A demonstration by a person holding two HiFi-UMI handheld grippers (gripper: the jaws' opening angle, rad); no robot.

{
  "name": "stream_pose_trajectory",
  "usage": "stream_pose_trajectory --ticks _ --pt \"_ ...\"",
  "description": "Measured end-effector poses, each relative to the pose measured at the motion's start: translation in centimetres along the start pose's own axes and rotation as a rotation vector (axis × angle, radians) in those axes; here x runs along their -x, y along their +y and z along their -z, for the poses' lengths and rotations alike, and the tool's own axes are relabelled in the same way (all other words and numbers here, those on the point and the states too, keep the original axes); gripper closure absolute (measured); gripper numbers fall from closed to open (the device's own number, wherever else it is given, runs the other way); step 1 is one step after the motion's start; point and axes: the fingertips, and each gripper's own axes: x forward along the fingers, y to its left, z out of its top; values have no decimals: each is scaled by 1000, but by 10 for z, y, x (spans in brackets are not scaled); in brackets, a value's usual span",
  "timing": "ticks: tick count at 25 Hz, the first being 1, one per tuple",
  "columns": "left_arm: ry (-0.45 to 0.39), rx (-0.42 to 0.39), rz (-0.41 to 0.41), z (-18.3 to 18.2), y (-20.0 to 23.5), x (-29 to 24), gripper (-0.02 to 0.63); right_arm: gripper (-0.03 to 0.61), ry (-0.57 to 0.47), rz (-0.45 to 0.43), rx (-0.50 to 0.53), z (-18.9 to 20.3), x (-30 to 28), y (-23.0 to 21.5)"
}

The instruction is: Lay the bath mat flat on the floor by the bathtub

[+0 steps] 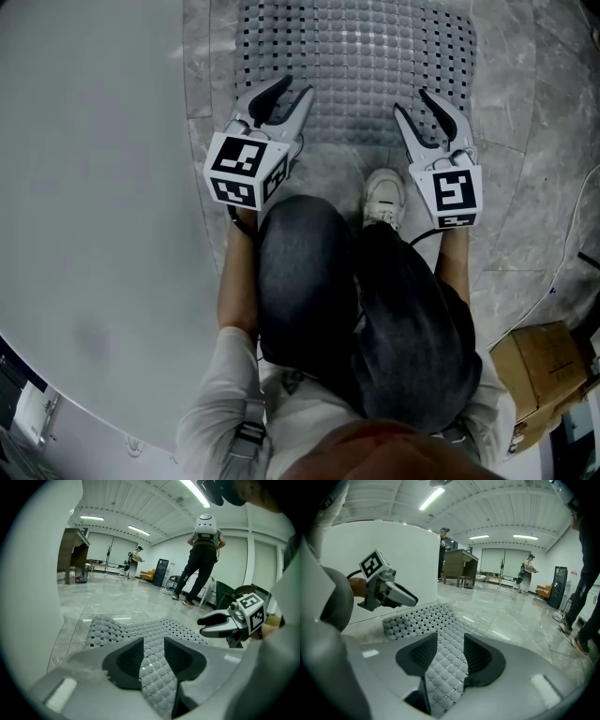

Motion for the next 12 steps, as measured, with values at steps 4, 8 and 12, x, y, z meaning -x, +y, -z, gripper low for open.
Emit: stream_pose_trajectory --ticks 4,8,12 --pt "1 -5 -6 2 0 4 465 397 -5 -4 2 -1 1 3" --pt "-9 -35 1 0 -4 5 466 403 -28 -6 3 -5 2 5" --pt "-55 -62 33 -9 -14 4 466 443 -60 -4 12 -16 3 5"
